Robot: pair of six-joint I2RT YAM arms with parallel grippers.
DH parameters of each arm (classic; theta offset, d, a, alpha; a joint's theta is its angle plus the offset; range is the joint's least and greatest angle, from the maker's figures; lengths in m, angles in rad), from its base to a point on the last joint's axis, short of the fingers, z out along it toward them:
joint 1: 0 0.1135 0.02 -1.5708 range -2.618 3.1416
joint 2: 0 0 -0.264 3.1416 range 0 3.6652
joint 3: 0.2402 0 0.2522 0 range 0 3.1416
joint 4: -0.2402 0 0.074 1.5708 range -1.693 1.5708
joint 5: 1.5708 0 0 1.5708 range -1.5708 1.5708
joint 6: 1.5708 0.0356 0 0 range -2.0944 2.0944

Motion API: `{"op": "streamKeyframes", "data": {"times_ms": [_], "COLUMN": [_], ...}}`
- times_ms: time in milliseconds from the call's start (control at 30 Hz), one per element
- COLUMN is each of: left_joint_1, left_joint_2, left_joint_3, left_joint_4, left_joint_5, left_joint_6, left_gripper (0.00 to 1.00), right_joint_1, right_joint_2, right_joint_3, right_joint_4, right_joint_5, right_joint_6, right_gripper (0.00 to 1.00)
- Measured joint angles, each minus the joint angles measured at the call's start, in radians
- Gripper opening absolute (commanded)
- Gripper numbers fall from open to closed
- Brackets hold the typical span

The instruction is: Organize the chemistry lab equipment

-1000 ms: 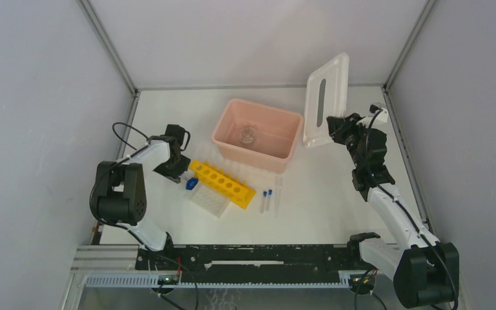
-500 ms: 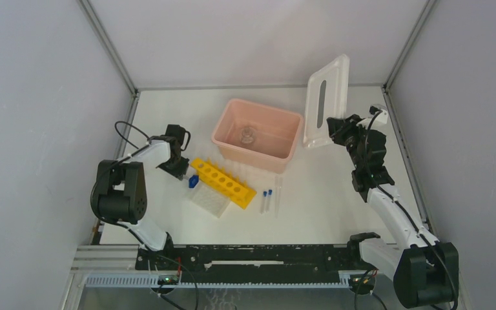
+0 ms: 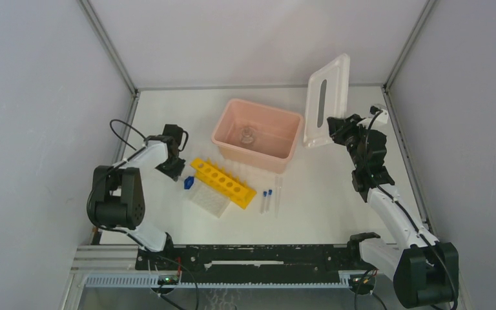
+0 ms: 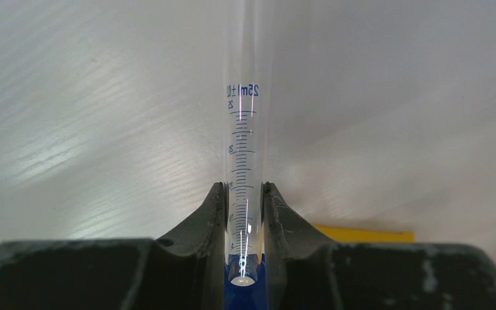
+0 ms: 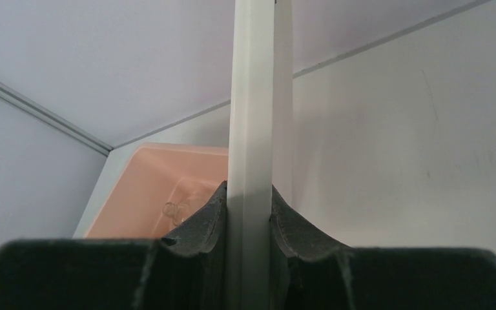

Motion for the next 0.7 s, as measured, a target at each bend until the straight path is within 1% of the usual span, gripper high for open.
{"op": "streamKeyframes", "data": {"times_ms": [200,467,700], "left_joint_1": [0.003,0.003,-0.020], "left_joint_2": [-0.126,-0.209,-0.255], "left_joint_3": [0.035,0.146,0.272], "left_joint_4": [-0.079,-0.143,-0.142], "left_joint_5": [-0.077,-0.157,-0.190], "left_joint_6": [0.002,0.025,0.092], "left_gripper": [0.00,0.00,0.00], "right_joint_1": [-0.003,-0.004,-0.004], "right_joint_2": [0.000,-0.003,-0.016], "right_joint_3": [0.000,0.000,0.000], "right_joint_4": [0.003,0.005,-0.001], "right_joint_5": [-0.003,-0.010,-0.010], "right_joint_6": [0.003,0.003,0.003], "right_gripper": [0.00,0.00,0.00]}}
